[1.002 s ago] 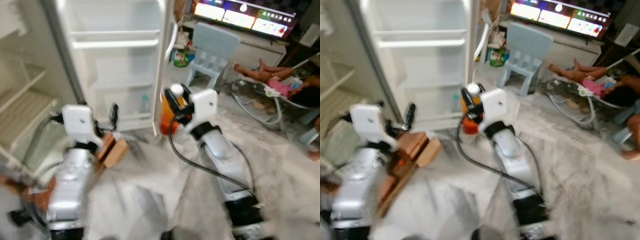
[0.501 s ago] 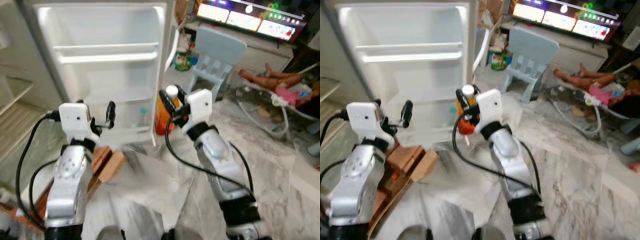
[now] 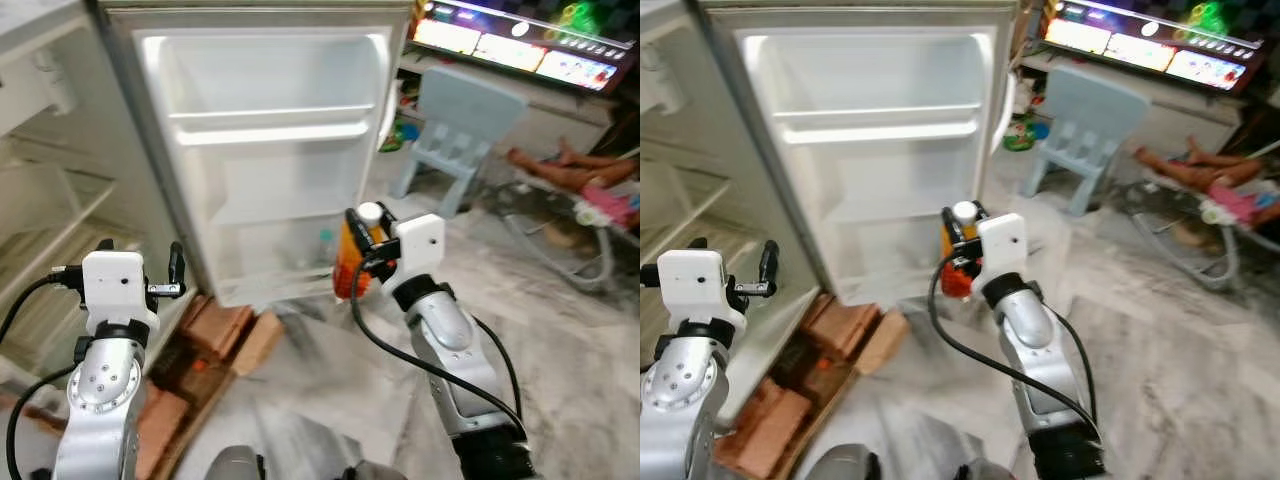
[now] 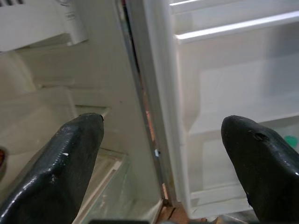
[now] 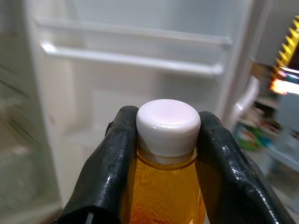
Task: Restocking fridge
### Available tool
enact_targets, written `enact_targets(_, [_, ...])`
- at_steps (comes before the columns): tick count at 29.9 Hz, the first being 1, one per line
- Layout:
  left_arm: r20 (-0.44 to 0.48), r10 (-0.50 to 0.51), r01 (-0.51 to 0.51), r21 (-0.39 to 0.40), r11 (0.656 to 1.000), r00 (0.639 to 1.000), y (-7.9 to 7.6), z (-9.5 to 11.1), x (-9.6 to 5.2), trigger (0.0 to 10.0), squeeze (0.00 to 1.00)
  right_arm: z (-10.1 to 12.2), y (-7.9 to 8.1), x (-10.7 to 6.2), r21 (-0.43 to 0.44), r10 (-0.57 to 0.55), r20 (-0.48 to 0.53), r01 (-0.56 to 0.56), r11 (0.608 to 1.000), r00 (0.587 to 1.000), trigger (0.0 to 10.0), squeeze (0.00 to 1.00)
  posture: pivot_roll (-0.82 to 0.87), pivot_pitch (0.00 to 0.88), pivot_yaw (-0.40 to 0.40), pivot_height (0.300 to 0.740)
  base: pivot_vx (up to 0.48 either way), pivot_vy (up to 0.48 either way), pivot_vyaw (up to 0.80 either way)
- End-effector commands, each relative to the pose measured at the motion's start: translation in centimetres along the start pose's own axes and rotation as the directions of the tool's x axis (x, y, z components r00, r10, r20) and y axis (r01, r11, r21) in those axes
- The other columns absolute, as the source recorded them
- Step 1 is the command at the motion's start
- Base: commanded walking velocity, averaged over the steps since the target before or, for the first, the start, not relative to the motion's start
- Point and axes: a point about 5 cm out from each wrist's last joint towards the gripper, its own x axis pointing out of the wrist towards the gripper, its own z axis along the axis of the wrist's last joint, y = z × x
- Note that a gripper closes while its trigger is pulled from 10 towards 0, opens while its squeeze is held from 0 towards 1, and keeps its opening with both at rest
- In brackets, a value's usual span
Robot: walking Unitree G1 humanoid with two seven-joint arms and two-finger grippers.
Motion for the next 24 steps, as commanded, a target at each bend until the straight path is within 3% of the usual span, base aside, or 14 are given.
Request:
enact_targets(1, [0.008,-0.008,0.008,0.019,1.0,1.0,0.1,0.2,-0.2,10.0,0.0,1.7,-0.8,0.1,-0.045,-0.032,0.08,0.036,0.998,0.996,10.0,0.0,0.15,0.0,-0.037,0.74,0.0,0.0,0.8])
enact_targets(13, [0.019,-0.042,0.042,0.011,0.999,0.999,-0.4,0.3,-0.3,10.0,0.0,2.0,-1.4,0.7,-0.023,-0.048,0.095,0.051,0.998,0.994,10.0,0.0,0.15,0.0,-0.052,0.74,0.0,0.0,0.8])
enact_targets(20, [0.021,-0.075,0.075,-0.013,0.997,0.997,-0.7,0.4,-0.3,10.0,0.0,1.9,-1.5,0.9,-0.018,-0.065,0.092,0.067,0.998,0.994,10.0,0.0,0.15,0.0,-0.055,0.74,0.0,0.0,0.0])
enact_targets(24, [0.02,-0.079,0.079,-0.016,0.997,0.997,-0.8,0.4,-0.1,10.0,0.0,2.0,-1.6,1.2,-0.022,-0.078,0.094,0.08,0.997,0.993,10.0,0.0,0.14,0.0,-0.056,0.74,0.321,0.0,0.0])
